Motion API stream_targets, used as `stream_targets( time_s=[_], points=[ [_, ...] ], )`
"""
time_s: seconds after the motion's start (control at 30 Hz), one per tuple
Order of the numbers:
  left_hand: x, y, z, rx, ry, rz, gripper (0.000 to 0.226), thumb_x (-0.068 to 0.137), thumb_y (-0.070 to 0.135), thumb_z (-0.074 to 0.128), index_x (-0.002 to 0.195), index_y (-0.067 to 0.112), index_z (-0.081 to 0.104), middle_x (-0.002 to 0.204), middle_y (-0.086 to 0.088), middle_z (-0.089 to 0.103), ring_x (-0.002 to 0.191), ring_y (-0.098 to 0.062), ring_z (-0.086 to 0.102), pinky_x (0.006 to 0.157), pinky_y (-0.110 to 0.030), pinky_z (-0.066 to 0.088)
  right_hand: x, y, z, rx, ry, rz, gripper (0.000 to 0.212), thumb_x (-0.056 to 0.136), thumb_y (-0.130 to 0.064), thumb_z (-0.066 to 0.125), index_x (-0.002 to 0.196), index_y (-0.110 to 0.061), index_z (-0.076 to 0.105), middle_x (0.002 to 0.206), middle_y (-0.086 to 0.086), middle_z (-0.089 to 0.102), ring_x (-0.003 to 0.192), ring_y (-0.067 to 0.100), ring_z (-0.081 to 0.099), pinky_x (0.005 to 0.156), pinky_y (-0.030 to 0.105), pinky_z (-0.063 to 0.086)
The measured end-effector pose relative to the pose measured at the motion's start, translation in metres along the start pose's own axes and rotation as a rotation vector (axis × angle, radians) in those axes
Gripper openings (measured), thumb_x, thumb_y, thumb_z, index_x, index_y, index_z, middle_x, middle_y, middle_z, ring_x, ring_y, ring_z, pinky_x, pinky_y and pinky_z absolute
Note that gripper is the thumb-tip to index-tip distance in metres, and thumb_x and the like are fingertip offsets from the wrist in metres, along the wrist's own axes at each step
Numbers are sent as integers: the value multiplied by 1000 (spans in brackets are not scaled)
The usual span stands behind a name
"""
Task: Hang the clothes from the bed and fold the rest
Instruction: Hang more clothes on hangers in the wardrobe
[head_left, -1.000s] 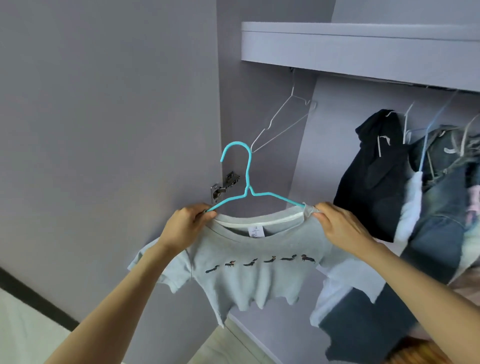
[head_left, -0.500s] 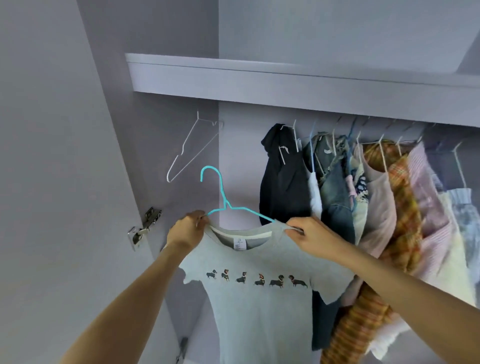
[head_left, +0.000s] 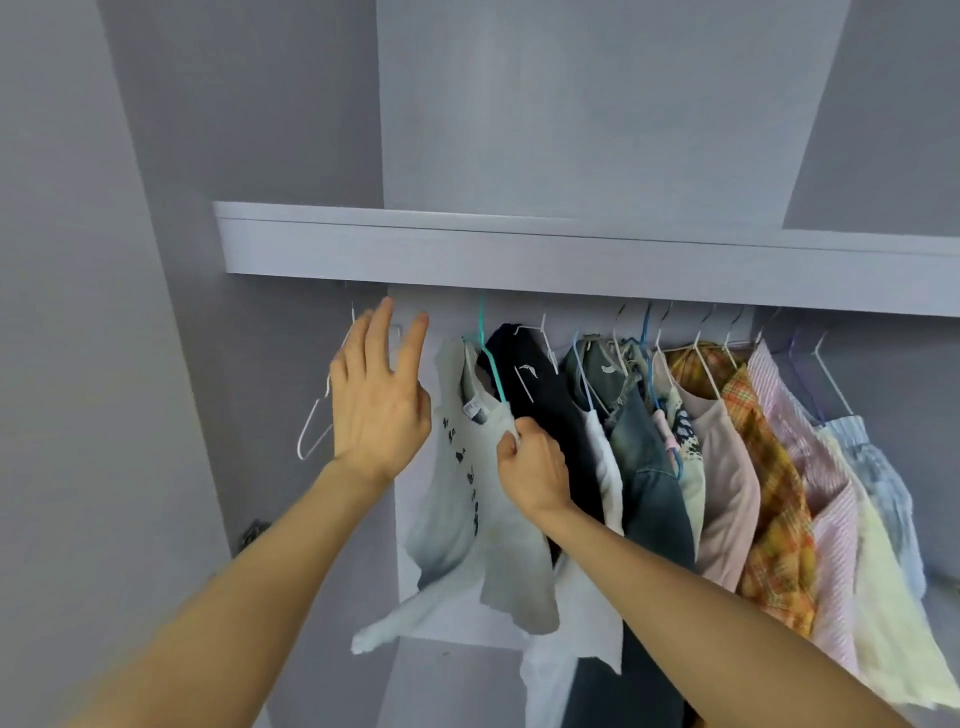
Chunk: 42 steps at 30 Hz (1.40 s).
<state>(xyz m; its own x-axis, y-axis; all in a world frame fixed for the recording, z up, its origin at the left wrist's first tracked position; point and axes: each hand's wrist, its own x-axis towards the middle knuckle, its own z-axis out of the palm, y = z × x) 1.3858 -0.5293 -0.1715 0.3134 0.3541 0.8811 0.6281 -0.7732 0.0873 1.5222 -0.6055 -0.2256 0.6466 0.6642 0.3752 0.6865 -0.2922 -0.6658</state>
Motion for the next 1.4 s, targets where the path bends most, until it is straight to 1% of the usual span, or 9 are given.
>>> stream_targets(
  time_s=[0.1,0.2,0.27,0.53,0.73,0.83,1.0,1.17,1.4],
  points=[
    [25,8,4,78,-3,60,80,70,-1,59,144,12,32,150,-24,22,137,-45,21,102,-58,30,10,1,12,56,92,33,16,97,-17,39,83,-9,43,97,16,60,90,37,58,63,31,34],
    [39,11,14,127,-44,54,91,76,10,59,149,22,7,156,-18,3,142,-42,-1,110,-58,13,30,2,18,91,134,69,21,97,-17,38,98,-1,51,105,17,59,97,37,57,69,34,39],
    [41,10,20,150,-34,49,95,75,13,60,148,25,-1,156,-17,0,142,-42,-4,110,-61,10,43,4,18,95,123,82,24,98,-16,38,102,2,52,109,19,58,101,37,56,73,35,42],
    [37,8,15,158,-83,26,95,77,17,59,148,28,-4,157,-13,-3,142,-38,-6,109,-64,9,38,10,23,59,-20,86,26,97,-17,41,109,3,52,116,20,57,109,36,54,82,34,43],
    [14,13,-10,62,-228,-32,80,86,17,50,149,28,4,157,-9,-7,143,-31,-10,113,-55,3,5,3,-2,46,-111,57,41,94,-14,45,134,-10,40,128,12,43,113,30,51,89,34,42],
    [-16,17,-21,-51,-314,-149,72,88,18,49,149,26,10,157,-9,-3,144,-29,-7,114,-50,5,-23,2,-14,103,-102,-32,38,94,-12,44,131,-11,45,125,8,45,109,22,51,92,31,43],
    [-89,30,-35,-183,-452,-354,65,90,19,49,147,23,19,156,-7,3,141,-26,8,111,-44,20,-78,12,-22,177,-162,-130,28,92,-3,42,117,-11,54,113,1,50,91,10,50,78,17,39],
    [-184,43,-64,-152,-555,-603,59,92,20,47,146,22,23,154,-5,10,138,-24,18,108,-39,26,-145,21,1,212,-365,-227,27,92,0,43,114,-6,57,114,4,57,99,17,55,84,26,45],
    [-343,61,-186,125,-564,-1116,54,93,23,47,144,19,30,149,-5,24,135,-25,25,106,-38,28,-276,17,45,190,-985,-329,27,90,-3,45,110,-8,61,105,9,67,100,24,60,82,23,40]
  ],
)
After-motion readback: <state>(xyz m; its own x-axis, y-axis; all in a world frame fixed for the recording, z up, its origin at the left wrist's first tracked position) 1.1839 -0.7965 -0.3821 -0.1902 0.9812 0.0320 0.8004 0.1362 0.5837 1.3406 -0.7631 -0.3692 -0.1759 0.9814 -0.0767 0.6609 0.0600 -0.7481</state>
